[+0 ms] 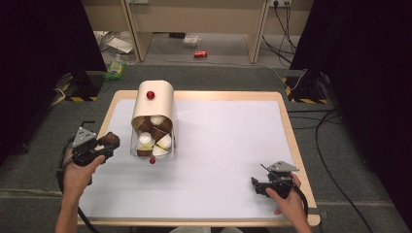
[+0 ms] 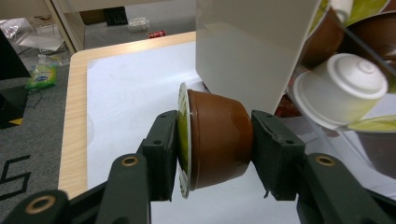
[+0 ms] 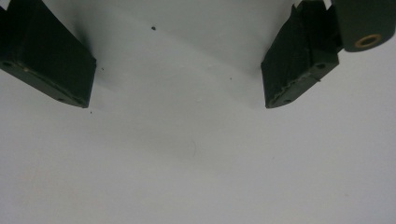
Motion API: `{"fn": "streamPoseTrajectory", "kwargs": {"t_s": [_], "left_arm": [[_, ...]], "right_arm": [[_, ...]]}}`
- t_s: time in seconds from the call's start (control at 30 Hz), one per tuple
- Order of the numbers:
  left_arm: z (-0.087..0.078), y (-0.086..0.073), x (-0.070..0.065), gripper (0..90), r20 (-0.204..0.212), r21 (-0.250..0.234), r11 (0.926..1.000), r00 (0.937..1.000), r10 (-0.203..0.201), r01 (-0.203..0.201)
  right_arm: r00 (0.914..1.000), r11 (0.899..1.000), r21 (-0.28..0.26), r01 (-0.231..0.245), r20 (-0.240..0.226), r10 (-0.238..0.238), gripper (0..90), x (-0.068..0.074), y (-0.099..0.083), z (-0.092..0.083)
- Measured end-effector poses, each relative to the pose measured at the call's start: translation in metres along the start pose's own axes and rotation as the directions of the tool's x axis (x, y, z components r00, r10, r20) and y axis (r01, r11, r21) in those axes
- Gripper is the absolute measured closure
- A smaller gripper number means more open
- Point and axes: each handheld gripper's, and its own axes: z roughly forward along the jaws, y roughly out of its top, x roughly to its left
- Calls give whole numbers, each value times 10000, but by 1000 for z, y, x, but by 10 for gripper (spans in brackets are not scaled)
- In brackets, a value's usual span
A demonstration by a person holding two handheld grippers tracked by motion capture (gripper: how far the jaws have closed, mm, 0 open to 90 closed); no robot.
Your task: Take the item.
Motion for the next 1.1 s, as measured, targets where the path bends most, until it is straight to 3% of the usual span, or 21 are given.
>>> {"fn": "streamPoseTrajectory", "kwargs": {"t_s": [0.43, 0.83, 1.1], "left_arm": [[21, -15, 8, 528, -226, 645, 9979, 9997, -77, 92], [46, -37, 15, 526, -422, 1566, 9876, 9991, -80, 145], [53, -43, 16, 525, -495, 1781, 9839, 9988, -40, 128]], "right_arm": [[10000, 10000, 0, 1, -3, -1, 105, 0, 0, 0], [10000, 10000, 2, 2, -2, -2, 105, 0, 0, 0], [10000, 10000, 3, 3, 0, -3, 104, 0, 0, 0]]}}
